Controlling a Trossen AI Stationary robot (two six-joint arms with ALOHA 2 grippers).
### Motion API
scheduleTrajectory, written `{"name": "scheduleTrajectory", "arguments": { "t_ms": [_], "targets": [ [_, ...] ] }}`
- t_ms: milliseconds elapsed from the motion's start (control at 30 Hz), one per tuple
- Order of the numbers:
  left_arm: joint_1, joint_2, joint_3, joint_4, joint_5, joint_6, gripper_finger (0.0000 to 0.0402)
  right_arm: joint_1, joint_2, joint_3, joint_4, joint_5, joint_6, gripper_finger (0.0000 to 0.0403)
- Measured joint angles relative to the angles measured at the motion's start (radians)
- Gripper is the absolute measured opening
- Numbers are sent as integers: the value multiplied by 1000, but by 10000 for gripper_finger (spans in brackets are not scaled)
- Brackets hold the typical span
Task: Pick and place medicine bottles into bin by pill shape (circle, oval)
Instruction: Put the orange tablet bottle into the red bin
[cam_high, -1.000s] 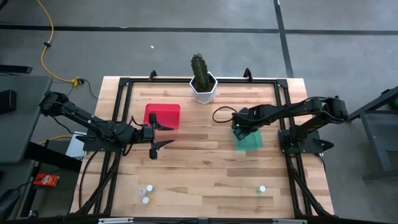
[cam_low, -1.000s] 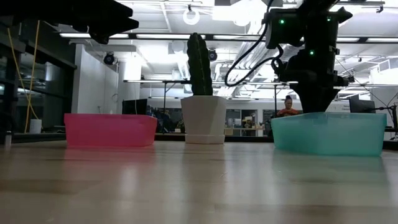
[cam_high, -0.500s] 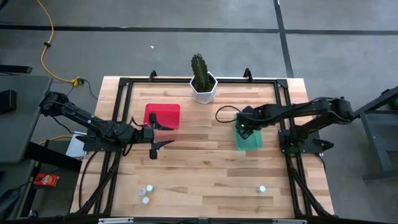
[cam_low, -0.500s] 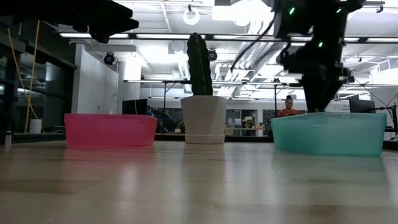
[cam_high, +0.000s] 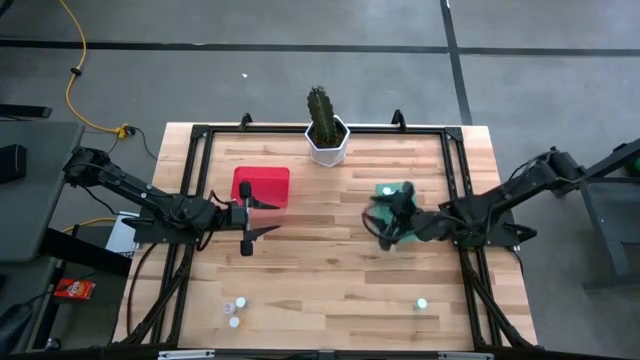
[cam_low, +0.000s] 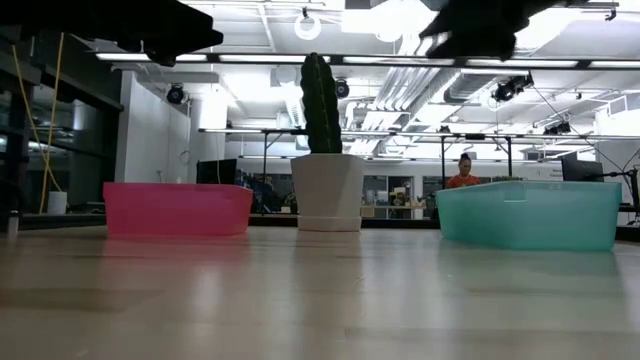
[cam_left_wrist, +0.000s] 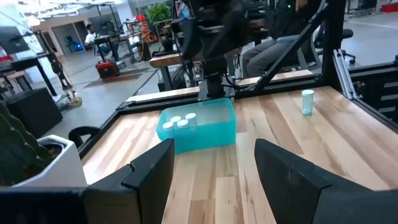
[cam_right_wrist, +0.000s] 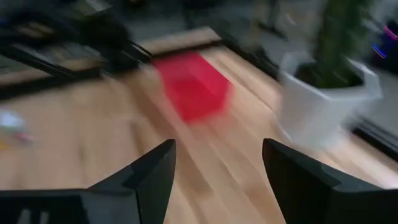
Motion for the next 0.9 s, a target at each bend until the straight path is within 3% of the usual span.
{"name": "scheduleTrajectory", "arguments": {
  "t_ms": [100,200,433,533,633,800,900],
  "targets": [
    [0,0,0,1,0,-17,213,6,18,-87,295,-50,-161,232],
    [0,0,0,0,0,-26,213,4,22,-147,448,-75,-227,232],
    [0,0,0,-4,0,-49,213,-1,19,-175,490,-92,-233,232],
    [-2,0,6,-11,1,-136,213,-3,19,-173,489,-92,-233,232],
    [-25,1,83,-166,-1,-220,213,-3,19,-173,488,-92,-230,232],
    [-110,70,288,-647,-11,-449,213,-3,19,-173,488,-93,-237,232],
    [-188,144,403,-867,47,-608,213,-3,19,-173,484,-93,-237,232]
  ]
}}
